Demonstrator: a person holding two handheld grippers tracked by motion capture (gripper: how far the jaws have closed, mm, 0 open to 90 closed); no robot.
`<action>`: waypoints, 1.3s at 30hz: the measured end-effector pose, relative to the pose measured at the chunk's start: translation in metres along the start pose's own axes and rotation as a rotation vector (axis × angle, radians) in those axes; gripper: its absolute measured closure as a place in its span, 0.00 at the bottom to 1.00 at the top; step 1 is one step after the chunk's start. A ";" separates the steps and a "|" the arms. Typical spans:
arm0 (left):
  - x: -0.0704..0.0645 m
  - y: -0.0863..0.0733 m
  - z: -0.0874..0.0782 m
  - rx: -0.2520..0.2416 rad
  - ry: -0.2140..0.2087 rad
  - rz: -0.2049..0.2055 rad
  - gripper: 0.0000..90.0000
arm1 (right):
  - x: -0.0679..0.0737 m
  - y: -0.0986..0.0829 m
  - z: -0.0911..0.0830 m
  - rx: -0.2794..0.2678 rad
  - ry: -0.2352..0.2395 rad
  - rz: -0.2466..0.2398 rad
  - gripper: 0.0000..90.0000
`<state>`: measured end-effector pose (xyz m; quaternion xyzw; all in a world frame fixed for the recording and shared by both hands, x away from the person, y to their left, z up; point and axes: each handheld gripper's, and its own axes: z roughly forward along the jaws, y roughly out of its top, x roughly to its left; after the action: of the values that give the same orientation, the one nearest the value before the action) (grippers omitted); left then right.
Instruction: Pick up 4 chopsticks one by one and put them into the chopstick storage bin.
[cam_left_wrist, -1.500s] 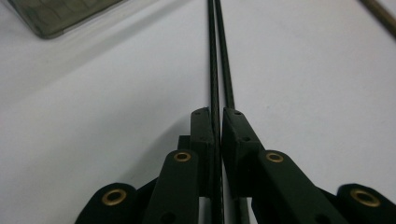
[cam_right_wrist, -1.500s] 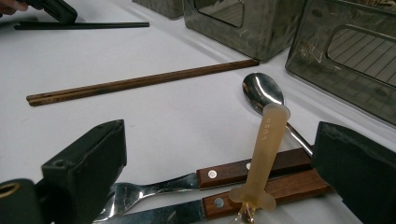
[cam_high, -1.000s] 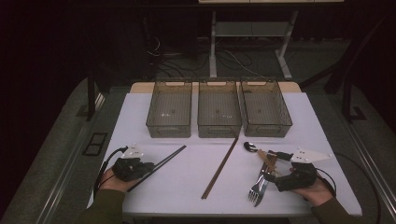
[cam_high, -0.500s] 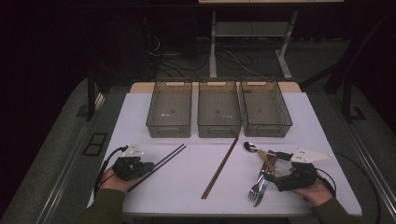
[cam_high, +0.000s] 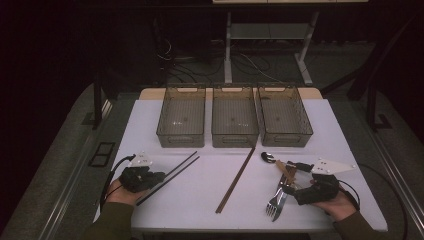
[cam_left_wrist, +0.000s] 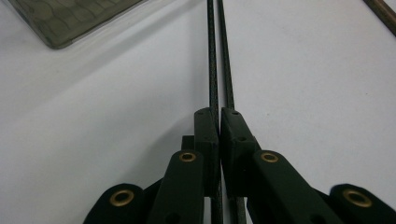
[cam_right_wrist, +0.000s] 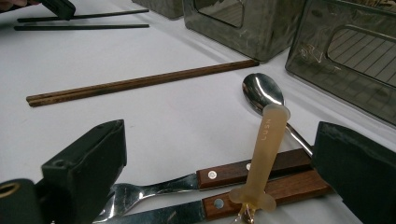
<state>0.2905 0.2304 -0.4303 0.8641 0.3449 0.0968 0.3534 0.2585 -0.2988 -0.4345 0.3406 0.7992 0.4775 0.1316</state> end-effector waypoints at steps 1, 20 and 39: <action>0.000 0.001 -0.001 -0.002 0.001 -0.001 0.95 | 0.000 0.000 0.000 0.000 0.000 0.000 0.04; -0.006 0.012 -0.013 -0.092 -0.025 -0.029 0.95 | 0.000 0.000 0.001 0.003 -0.002 -0.003 0.04; -0.007 0.029 -0.016 -0.160 -0.035 -0.042 0.95 | 0.000 0.000 0.001 0.005 -0.002 -0.004 0.04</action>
<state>0.2940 0.2202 -0.3987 0.8273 0.3480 0.1016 0.4291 0.2589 -0.2985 -0.4350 0.3395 0.8012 0.4747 0.1323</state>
